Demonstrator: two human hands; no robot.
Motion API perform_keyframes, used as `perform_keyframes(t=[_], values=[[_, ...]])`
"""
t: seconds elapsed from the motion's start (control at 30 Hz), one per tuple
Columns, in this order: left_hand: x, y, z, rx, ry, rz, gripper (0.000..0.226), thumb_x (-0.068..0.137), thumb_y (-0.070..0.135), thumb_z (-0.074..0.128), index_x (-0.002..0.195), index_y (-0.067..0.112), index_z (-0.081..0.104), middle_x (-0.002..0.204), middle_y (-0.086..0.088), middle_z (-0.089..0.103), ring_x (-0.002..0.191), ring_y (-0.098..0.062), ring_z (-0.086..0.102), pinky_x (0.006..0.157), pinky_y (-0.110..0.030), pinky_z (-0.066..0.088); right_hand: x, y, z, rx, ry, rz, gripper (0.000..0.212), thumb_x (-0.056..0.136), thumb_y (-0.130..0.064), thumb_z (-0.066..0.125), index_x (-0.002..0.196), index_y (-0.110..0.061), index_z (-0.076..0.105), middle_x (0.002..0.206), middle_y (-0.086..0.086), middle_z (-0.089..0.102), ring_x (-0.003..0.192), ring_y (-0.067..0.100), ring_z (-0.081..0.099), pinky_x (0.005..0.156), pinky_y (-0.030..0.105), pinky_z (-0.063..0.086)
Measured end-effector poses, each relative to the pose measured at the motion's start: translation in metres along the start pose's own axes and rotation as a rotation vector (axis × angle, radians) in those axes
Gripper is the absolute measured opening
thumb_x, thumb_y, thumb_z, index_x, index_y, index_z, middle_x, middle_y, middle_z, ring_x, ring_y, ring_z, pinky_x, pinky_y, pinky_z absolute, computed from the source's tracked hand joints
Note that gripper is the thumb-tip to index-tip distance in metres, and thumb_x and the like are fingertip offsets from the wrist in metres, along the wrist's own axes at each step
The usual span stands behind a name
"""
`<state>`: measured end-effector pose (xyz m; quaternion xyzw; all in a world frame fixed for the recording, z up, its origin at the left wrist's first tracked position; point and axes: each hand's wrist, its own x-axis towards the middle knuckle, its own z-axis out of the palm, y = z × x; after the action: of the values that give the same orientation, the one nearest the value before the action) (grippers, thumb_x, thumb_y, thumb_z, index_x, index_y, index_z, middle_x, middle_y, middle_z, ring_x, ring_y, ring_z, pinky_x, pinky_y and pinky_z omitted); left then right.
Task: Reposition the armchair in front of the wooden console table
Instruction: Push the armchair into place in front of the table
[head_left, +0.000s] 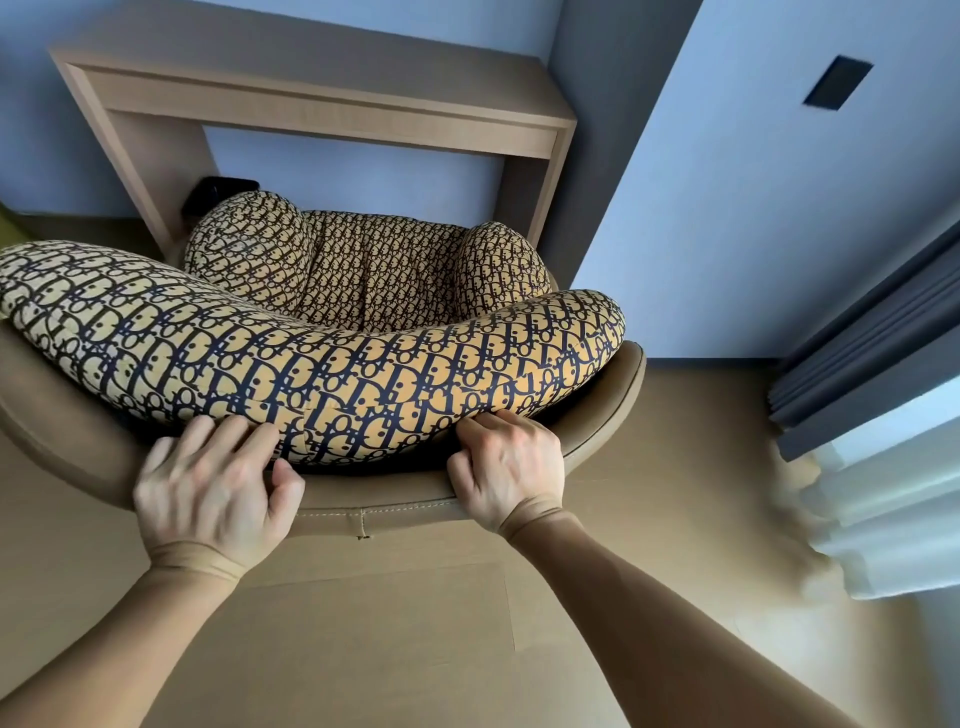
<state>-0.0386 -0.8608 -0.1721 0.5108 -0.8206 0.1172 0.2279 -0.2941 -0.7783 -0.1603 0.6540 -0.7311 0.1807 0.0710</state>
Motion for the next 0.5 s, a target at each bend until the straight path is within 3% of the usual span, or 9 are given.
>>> perform_keyframes(t=[0.5], values=[[0.061, -0.009, 0.031, -0.026, -0.009, -0.02, 0.015, 0.079, 0.028, 0.041, 0.071, 0.017, 0.048, 0.069, -0.009, 0.049, 0.074, -0.037, 0.05, 0.064, -0.046, 0.037, 0.064, 0.017, 0.026, -0.008, 0.027, -0.008, 0.019, 0.078, -0.035, 0.045, 0.067, -0.024, 0.033, 0.062, -0.003, 0.055, 0.063, 0.022, 0.051, 0.053, 0.028, 0.026]])
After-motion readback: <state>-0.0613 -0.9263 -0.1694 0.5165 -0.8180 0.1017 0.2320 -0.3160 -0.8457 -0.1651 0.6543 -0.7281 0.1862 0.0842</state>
